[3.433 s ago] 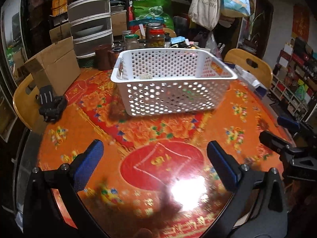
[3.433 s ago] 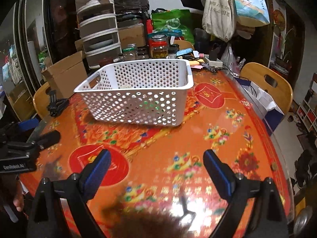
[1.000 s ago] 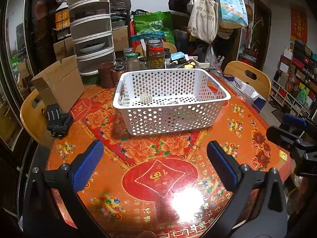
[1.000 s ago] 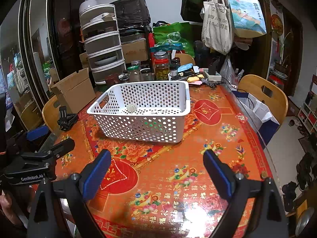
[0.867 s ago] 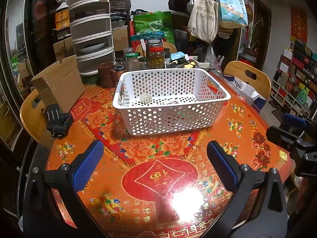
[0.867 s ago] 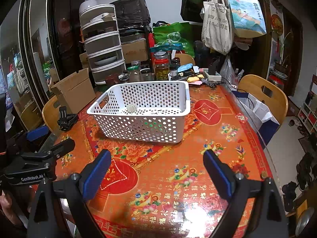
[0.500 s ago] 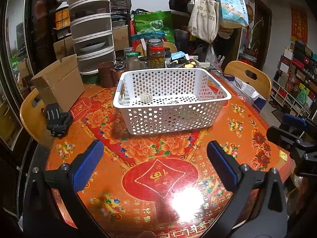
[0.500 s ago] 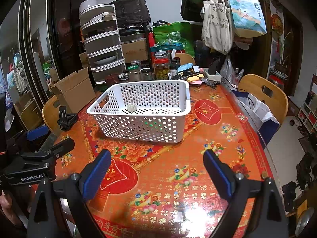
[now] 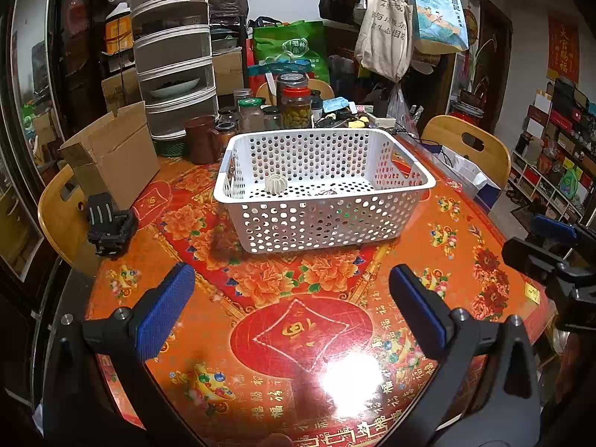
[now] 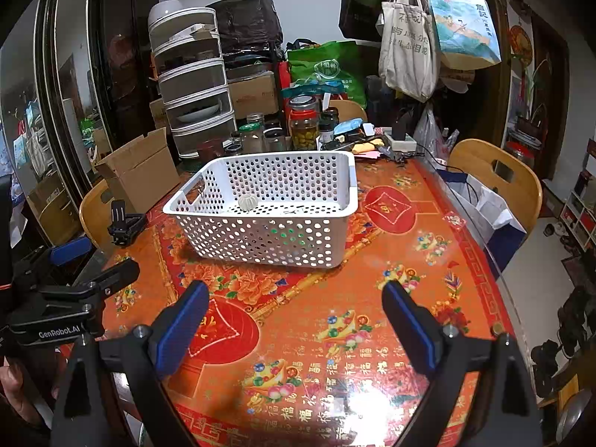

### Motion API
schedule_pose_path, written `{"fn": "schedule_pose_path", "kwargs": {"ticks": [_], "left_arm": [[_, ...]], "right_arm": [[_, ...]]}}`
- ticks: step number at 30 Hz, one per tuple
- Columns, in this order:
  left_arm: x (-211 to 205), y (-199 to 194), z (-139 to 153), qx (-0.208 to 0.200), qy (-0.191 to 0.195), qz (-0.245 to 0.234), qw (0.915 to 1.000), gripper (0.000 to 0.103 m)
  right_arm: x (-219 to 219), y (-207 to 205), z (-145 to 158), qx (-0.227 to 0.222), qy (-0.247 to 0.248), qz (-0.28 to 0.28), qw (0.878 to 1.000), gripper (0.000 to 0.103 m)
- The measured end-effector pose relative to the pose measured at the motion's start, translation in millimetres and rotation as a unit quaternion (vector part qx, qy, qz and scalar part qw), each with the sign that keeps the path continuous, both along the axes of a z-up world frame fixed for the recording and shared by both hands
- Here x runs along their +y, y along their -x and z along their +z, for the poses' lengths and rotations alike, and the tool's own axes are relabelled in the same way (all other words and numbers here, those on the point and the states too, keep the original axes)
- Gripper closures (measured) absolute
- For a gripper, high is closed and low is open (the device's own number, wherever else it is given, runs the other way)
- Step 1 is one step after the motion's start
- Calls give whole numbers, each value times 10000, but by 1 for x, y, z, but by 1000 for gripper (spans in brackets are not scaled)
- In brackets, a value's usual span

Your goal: Organize soft objects

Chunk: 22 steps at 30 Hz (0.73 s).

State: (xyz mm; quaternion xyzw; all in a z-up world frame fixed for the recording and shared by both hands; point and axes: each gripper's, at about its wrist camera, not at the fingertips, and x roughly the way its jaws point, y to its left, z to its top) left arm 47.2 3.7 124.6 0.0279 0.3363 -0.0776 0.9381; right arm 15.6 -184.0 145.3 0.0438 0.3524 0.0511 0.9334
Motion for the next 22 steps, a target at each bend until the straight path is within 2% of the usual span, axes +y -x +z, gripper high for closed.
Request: {"fn": "schedule_pose_path", "kwargs": {"ticks": [22], "left_arm": [[0, 1, 1, -168, -149, 158, 9996, 0]], "right_arm": [[2, -1, -3, 20, -2, 5, 10000, 9]]}}
